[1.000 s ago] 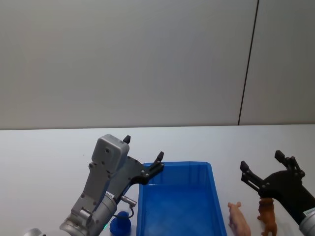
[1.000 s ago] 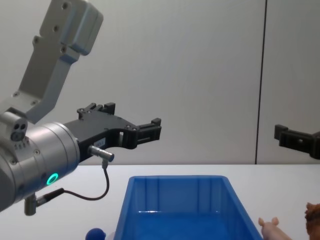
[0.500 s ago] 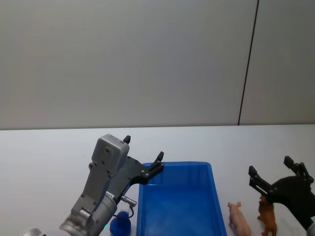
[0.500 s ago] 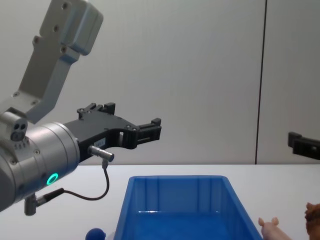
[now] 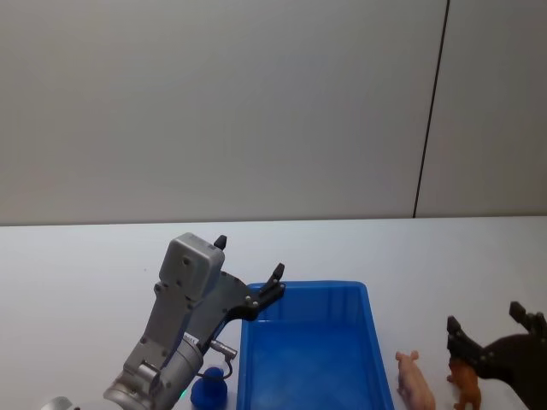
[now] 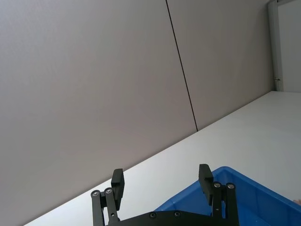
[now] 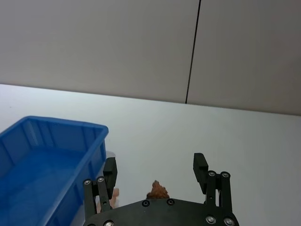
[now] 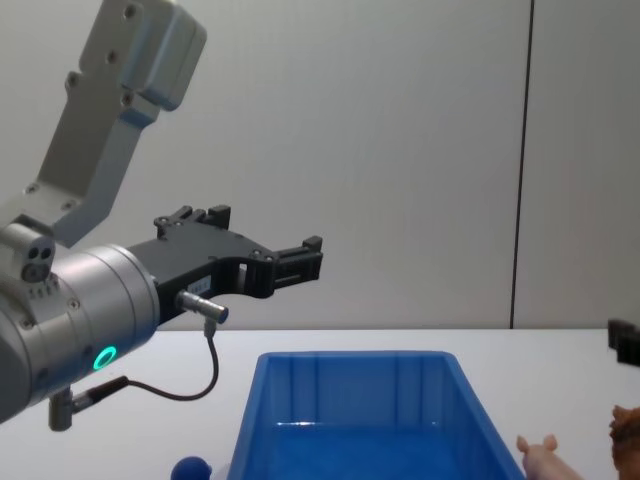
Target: Pick up the two dolls from the table and place them into the box.
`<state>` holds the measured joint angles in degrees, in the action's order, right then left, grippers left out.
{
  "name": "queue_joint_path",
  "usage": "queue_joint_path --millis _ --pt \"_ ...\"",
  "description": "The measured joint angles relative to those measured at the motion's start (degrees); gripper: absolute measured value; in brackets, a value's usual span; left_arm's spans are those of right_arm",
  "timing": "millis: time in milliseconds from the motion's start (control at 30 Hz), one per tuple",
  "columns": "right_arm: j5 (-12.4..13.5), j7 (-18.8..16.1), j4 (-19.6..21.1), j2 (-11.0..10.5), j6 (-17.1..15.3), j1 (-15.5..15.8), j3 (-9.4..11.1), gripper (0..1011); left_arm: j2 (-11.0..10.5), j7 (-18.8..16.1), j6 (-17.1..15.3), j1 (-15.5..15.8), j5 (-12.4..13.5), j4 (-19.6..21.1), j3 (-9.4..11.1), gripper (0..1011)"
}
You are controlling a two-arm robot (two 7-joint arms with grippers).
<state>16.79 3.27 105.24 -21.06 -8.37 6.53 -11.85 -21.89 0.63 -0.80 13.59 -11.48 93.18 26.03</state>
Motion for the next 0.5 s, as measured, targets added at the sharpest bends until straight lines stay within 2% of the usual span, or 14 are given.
queue_joint_path --millis 500 --pt "-1.30 1.71 -2.16 1.37 -3.34 0.76 -0.51 1001 0.00 0.00 0.00 0.00 0.00 0.00 0.00 1001"
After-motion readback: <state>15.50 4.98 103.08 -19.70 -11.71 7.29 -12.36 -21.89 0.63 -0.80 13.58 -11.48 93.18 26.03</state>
